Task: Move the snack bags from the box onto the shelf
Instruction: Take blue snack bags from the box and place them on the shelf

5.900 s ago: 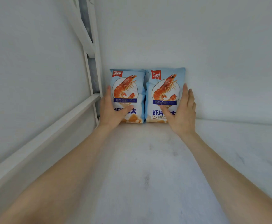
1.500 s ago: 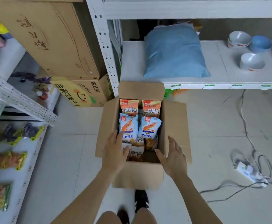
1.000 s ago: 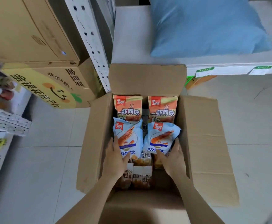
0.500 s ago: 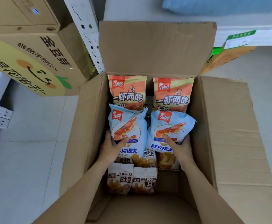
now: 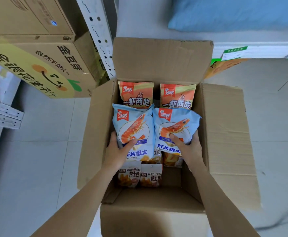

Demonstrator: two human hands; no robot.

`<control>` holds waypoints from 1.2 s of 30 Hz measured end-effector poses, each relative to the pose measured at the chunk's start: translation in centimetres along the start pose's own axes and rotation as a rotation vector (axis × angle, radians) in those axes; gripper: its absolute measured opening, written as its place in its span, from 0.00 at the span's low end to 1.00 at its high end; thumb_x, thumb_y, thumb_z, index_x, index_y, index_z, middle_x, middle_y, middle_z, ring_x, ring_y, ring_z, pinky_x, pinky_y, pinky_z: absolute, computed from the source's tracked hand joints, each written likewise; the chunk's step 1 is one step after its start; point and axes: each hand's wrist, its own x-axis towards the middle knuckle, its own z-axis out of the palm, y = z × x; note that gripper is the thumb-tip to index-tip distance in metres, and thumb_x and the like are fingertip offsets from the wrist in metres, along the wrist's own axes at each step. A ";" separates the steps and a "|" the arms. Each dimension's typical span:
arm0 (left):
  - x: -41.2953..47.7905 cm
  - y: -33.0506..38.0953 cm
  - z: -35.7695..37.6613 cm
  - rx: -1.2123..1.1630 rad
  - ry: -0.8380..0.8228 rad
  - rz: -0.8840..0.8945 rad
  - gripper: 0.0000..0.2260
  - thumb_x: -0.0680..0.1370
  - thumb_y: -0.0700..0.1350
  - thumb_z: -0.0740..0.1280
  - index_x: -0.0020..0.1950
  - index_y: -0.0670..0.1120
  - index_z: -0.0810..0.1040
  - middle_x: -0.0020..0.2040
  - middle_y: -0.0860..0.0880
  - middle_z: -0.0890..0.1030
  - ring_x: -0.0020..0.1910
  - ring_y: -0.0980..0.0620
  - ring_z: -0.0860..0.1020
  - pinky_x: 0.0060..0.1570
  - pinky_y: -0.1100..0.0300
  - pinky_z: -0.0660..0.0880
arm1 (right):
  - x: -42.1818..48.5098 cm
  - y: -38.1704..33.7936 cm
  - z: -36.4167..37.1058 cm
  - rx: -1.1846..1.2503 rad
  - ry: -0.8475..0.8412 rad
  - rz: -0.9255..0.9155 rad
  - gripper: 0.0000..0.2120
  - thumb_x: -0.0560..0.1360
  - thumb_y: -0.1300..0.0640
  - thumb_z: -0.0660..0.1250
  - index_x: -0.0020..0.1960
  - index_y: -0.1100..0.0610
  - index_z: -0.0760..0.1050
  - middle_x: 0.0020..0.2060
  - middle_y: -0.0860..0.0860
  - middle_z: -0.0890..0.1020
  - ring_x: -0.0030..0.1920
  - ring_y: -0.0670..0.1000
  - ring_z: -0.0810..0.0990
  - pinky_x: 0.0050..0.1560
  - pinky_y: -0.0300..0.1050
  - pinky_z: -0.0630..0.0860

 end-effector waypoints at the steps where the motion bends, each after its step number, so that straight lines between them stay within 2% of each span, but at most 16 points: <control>1: -1.0 1.0 -0.6 -0.006 0.001 0.008 0.22 0.72 0.53 0.75 0.61 0.55 0.69 0.52 0.59 0.81 0.49 0.56 0.83 0.45 0.56 0.82 | -1.0 -1.2 -0.5 -0.001 0.001 -0.006 0.31 0.64 0.43 0.78 0.64 0.45 0.71 0.53 0.42 0.83 0.54 0.45 0.81 0.55 0.52 0.80; 4: -4.4 4.1 -2.6 -0.013 0.003 0.037 0.24 0.71 0.53 0.76 0.63 0.56 0.69 0.54 0.58 0.82 0.50 0.55 0.83 0.47 0.51 0.82 | -4.4 -5.4 -2.4 -0.003 0.012 -0.028 0.28 0.65 0.47 0.79 0.61 0.45 0.73 0.51 0.43 0.83 0.53 0.45 0.82 0.55 0.53 0.80; 6: -6.9 6.4 -4.0 -0.008 0.004 0.040 0.22 0.71 0.55 0.76 0.59 0.60 0.69 0.53 0.59 0.82 0.49 0.56 0.84 0.47 0.49 0.83 | -6.8 -8.5 -3.7 -0.011 0.021 -0.045 0.24 0.66 0.50 0.79 0.58 0.44 0.73 0.50 0.43 0.84 0.51 0.46 0.83 0.54 0.53 0.81; 8: -9.4 8.8 -5.4 -0.001 0.016 0.064 0.19 0.71 0.56 0.76 0.54 0.63 0.68 0.52 0.60 0.82 0.48 0.56 0.84 0.46 0.49 0.83 | -9.0 -11.6 -4.9 -0.024 0.024 -0.076 0.25 0.66 0.49 0.79 0.59 0.45 0.73 0.50 0.43 0.84 0.51 0.45 0.83 0.54 0.52 0.81; 12: -15.4 13.1 -8.1 -0.029 0.054 0.093 0.20 0.71 0.56 0.75 0.54 0.63 0.67 0.51 0.60 0.81 0.47 0.55 0.84 0.42 0.56 0.82 | -14.1 -16.6 -7.1 -0.031 0.004 -0.133 0.28 0.66 0.49 0.78 0.63 0.48 0.71 0.50 0.42 0.83 0.51 0.44 0.83 0.48 0.42 0.81; 14: -19.2 14.5 -9.6 -0.065 0.081 0.086 0.24 0.68 0.60 0.76 0.57 0.61 0.67 0.52 0.59 0.81 0.48 0.53 0.84 0.42 0.55 0.83 | -17.0 -18.7 -8.2 -0.043 -0.016 -0.165 0.28 0.67 0.49 0.78 0.63 0.48 0.71 0.50 0.41 0.83 0.51 0.44 0.82 0.45 0.37 0.80; 15: -21.1 15.0 -10.2 -0.094 0.099 0.083 0.26 0.66 0.63 0.76 0.58 0.60 0.68 0.53 0.57 0.81 0.48 0.53 0.84 0.43 0.52 0.83 | -18.5 -19.6 -8.7 -0.052 -0.030 -0.179 0.29 0.66 0.48 0.78 0.63 0.48 0.71 0.50 0.41 0.83 0.51 0.44 0.82 0.46 0.38 0.80; 16: -23.0 15.2 -10.9 -0.126 0.117 0.078 0.28 0.64 0.64 0.75 0.60 0.59 0.69 0.54 0.56 0.82 0.49 0.53 0.84 0.44 0.52 0.83 | -20.0 -20.4 -9.1 -0.059 -0.047 -0.197 0.29 0.66 0.47 0.78 0.63 0.47 0.71 0.50 0.42 0.83 0.51 0.44 0.82 0.48 0.42 0.81; 18: -27.1 15.6 -12.2 -0.172 0.156 0.085 0.27 0.67 0.58 0.77 0.61 0.56 0.70 0.54 0.56 0.82 0.48 0.55 0.84 0.42 0.57 0.82 | -22.9 -21.6 -10.0 -0.071 -0.086 -0.226 0.29 0.65 0.45 0.78 0.63 0.45 0.71 0.50 0.42 0.83 0.51 0.44 0.83 0.49 0.46 0.81; 20: -31.2 16.2 -13.5 -0.206 0.190 0.080 0.23 0.69 0.53 0.77 0.59 0.53 0.71 0.52 0.55 0.82 0.45 0.58 0.84 0.39 0.62 0.81 | -26.1 -23.0 -10.6 -0.082 -0.110 -0.258 0.27 0.66 0.49 0.78 0.62 0.45 0.72 0.50 0.41 0.83 0.50 0.41 0.82 0.47 0.40 0.81; 22: -34.7 16.4 -15.1 -0.245 0.208 0.062 0.25 0.66 0.56 0.76 0.58 0.52 0.71 0.51 0.53 0.83 0.44 0.56 0.84 0.41 0.54 0.83 | -29.3 -24.5 -11.0 -0.100 -0.133 -0.281 0.24 0.67 0.50 0.78 0.59 0.43 0.71 0.48 0.39 0.82 0.49 0.41 0.82 0.45 0.36 0.80; 24: -38.1 16.4 -16.9 -0.261 0.233 0.056 0.24 0.66 0.55 0.76 0.58 0.52 0.72 0.50 0.54 0.84 0.44 0.55 0.84 0.42 0.52 0.83 | -32.5 -25.6 -11.1 -0.119 -0.156 -0.282 0.24 0.67 0.49 0.78 0.58 0.43 0.71 0.48 0.39 0.82 0.49 0.43 0.83 0.47 0.41 0.81; 28: -44.5 16.0 -21.0 -0.222 0.302 0.084 0.17 0.73 0.50 0.75 0.58 0.53 0.72 0.49 0.55 0.84 0.43 0.61 0.82 0.41 0.62 0.77 | -38.8 -27.4 -10.6 -0.119 -0.217 -0.314 0.29 0.66 0.49 0.78 0.64 0.46 0.72 0.49 0.39 0.83 0.50 0.43 0.82 0.49 0.44 0.80; 32: -50.7 15.1 -25.6 -0.283 0.357 0.088 0.16 0.74 0.50 0.74 0.58 0.55 0.72 0.48 0.57 0.85 0.45 0.58 0.83 0.43 0.57 0.79 | -45.8 -29.6 -9.1 -0.107 -0.280 -0.367 0.25 0.67 0.51 0.78 0.60 0.45 0.72 0.48 0.37 0.81 0.50 0.39 0.80 0.50 0.38 0.76; 35: -55.7 14.3 -29.2 -0.311 0.448 0.096 0.14 0.73 0.51 0.74 0.53 0.57 0.72 0.43 0.63 0.84 0.41 0.61 0.83 0.41 0.60 0.78 | -50.9 -31.1 -7.1 -0.094 -0.388 -0.401 0.26 0.68 0.50 0.78 0.62 0.47 0.72 0.50 0.37 0.81 0.47 0.34 0.80 0.42 0.29 0.74; 36: -57.3 13.9 -30.5 -0.326 0.481 0.090 0.14 0.73 0.52 0.74 0.52 0.58 0.72 0.43 0.64 0.84 0.41 0.60 0.84 0.42 0.58 0.79 | -52.5 -31.6 -6.2 -0.098 -0.432 -0.419 0.26 0.68 0.49 0.78 0.62 0.47 0.71 0.50 0.38 0.82 0.46 0.34 0.80 0.41 0.30 0.76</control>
